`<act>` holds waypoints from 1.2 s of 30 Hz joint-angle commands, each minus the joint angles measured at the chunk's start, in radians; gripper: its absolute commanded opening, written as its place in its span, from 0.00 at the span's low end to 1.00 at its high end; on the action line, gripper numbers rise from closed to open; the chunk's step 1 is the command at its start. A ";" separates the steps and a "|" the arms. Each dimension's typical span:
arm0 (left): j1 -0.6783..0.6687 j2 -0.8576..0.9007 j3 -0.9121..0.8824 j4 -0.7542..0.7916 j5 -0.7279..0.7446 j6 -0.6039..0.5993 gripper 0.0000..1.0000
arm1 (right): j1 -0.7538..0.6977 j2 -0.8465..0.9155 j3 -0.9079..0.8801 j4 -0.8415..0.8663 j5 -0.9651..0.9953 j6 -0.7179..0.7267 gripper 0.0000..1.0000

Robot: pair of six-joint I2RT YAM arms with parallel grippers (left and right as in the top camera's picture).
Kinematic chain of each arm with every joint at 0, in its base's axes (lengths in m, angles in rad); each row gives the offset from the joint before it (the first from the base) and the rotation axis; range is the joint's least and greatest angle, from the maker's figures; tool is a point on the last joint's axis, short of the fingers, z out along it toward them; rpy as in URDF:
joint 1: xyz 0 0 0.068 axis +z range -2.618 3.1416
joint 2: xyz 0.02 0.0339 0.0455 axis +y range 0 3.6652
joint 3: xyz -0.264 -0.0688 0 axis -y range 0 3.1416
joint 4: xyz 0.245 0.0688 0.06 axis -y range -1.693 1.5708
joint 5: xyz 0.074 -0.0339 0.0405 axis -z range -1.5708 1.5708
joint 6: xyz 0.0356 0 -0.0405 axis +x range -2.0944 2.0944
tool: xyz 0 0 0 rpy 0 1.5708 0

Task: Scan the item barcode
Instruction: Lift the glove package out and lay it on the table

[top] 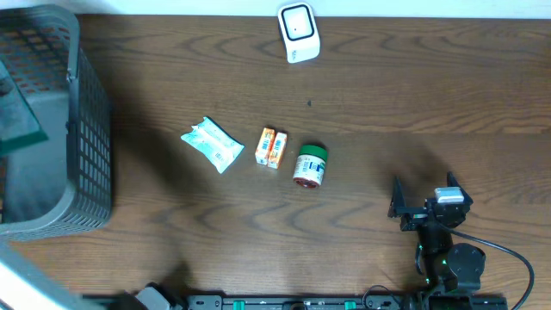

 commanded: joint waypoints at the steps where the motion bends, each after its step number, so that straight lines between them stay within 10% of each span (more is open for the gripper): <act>1: -0.067 -0.058 -0.015 -0.059 0.041 -0.068 0.08 | -0.005 -0.005 -0.001 -0.004 0.003 -0.011 0.99; 16: -0.650 -0.119 -0.337 -0.233 -0.049 -0.092 0.07 | -0.005 -0.005 -0.001 -0.005 0.003 -0.011 0.99; 36: -0.781 -0.029 -1.116 0.534 -0.127 -0.264 0.07 | -0.005 -0.005 -0.001 -0.004 0.003 -0.011 0.99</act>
